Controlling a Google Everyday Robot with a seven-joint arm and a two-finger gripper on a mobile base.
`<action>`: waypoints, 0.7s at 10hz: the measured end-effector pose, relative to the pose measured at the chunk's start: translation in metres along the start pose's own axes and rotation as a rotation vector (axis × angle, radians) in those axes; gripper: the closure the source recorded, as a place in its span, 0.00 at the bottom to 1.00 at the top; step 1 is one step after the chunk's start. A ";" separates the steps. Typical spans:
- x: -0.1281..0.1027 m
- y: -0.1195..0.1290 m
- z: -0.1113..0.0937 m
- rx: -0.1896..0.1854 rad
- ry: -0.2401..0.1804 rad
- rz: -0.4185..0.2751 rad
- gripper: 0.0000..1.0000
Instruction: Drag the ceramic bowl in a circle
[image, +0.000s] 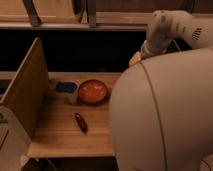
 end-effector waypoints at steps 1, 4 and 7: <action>0.001 0.000 0.000 -0.001 0.003 -0.002 0.20; 0.021 -0.025 -0.002 0.006 0.048 -0.140 0.20; 0.021 -0.034 0.001 0.019 0.050 -0.196 0.20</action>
